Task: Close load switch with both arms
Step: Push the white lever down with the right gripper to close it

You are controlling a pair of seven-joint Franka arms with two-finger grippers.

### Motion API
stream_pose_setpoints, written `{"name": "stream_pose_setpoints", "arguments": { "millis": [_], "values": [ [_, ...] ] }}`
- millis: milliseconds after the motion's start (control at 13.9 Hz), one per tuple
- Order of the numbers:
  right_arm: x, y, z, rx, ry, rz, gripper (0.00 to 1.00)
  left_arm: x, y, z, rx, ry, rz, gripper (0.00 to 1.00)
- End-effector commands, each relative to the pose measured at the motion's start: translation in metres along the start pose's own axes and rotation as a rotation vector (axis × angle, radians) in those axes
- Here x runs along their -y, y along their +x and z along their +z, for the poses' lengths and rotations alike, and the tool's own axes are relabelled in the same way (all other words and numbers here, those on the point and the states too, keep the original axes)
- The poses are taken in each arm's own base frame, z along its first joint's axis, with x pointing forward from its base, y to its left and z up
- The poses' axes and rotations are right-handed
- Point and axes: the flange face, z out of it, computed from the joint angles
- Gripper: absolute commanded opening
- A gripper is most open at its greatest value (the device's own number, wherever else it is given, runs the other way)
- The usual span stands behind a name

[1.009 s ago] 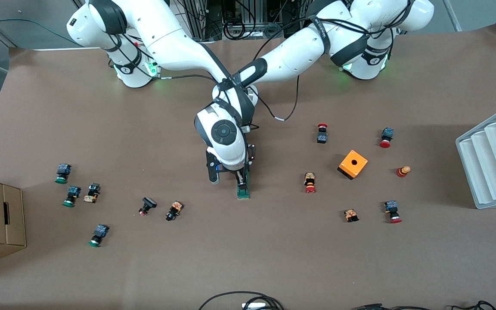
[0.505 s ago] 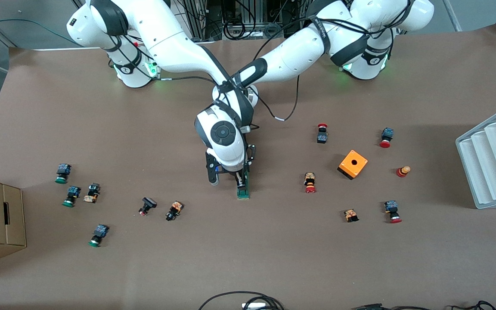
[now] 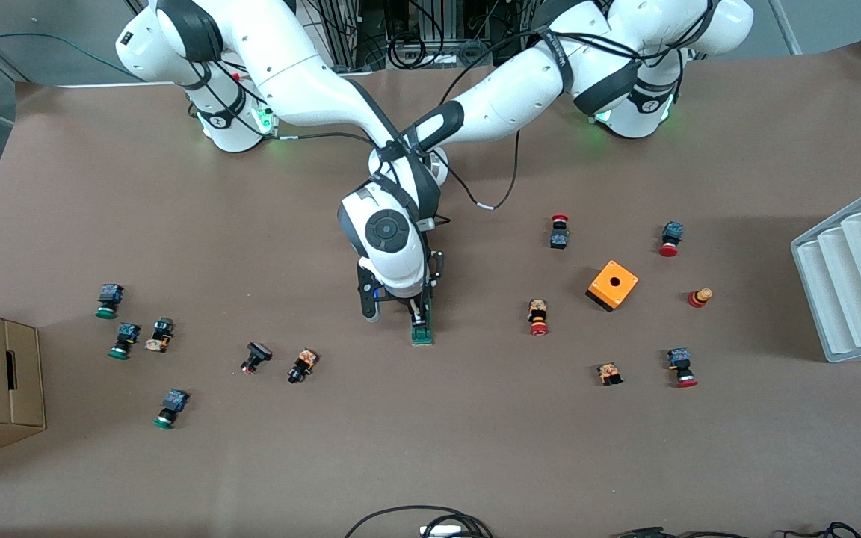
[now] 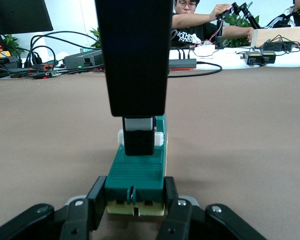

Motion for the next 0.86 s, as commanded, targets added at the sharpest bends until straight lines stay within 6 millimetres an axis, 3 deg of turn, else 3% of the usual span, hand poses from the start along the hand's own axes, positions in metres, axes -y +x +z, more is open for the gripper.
{"name": "stream_pose_setpoints", "arguments": {
  "millis": [0, 216, 793],
  "values": [
    [0.000, 0.000, 0.003, 0.015, 0.012, 0.006, 0.50, -0.002, 0.004, -0.001, -0.010, 0.005, 0.007, 0.50],
    [0.002, 0.001, 0.000, 0.019, 0.016, 0.008, 0.41, -0.002, 0.003, -0.001, -0.010, 0.003, 0.008, 0.50],
    [0.012, 0.002, -0.012, 0.036, 0.031, 0.024, 0.40, -0.002, 0.003, -0.001, -0.009, 0.005, 0.008, 0.50]
  ]
}}
